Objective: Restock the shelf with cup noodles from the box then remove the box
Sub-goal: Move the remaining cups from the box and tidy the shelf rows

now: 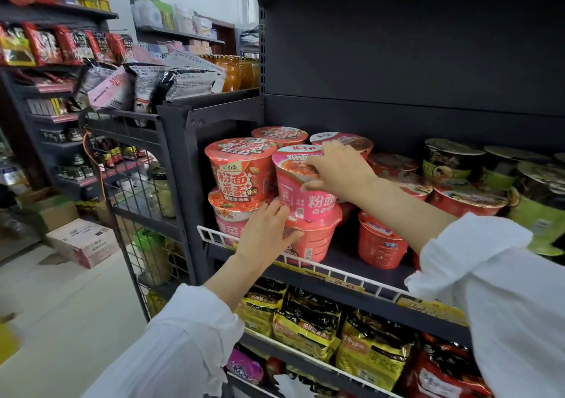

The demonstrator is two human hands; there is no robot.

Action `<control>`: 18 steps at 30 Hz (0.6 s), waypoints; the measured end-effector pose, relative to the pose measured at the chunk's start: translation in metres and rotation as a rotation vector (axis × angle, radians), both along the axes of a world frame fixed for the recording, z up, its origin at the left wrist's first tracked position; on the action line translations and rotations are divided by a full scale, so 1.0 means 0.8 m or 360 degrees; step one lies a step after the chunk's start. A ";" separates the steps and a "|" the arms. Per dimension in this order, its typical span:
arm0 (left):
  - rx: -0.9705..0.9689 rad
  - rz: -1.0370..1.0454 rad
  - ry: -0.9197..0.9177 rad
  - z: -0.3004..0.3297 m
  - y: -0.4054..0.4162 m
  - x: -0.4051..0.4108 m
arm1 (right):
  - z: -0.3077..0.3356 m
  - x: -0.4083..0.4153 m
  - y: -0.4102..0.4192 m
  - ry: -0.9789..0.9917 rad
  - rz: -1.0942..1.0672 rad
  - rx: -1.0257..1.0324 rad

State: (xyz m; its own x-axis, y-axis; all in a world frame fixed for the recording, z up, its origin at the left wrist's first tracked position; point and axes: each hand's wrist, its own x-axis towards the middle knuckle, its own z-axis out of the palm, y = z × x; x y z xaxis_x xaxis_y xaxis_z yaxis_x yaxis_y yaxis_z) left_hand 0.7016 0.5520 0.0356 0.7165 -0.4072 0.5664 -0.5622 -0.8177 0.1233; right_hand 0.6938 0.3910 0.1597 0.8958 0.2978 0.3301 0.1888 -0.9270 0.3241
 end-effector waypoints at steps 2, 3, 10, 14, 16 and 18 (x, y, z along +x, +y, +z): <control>-0.0060 -0.0114 0.0233 0.007 0.012 0.006 | 0.005 0.001 -0.002 0.0111 0.0009 0.0089; -0.0039 -0.0166 0.0334 0.011 0.019 0.012 | 0.007 0.002 -0.007 0.0224 0.0021 0.0175; 0.0030 -0.0129 0.0321 0.011 0.023 0.029 | 0.000 -0.002 -0.022 0.0226 -0.0039 0.0243; 0.0198 -0.0005 0.0061 0.009 -0.010 0.017 | -0.004 -0.007 -0.013 0.0013 -0.0124 0.0168; 0.0196 0.0063 -0.0016 0.007 -0.024 0.012 | -0.010 -0.007 -0.007 -0.0038 -0.0145 0.0166; 0.0120 -0.0003 0.0030 0.010 -0.019 0.013 | -0.011 -0.007 -0.003 -0.0044 -0.0145 0.0153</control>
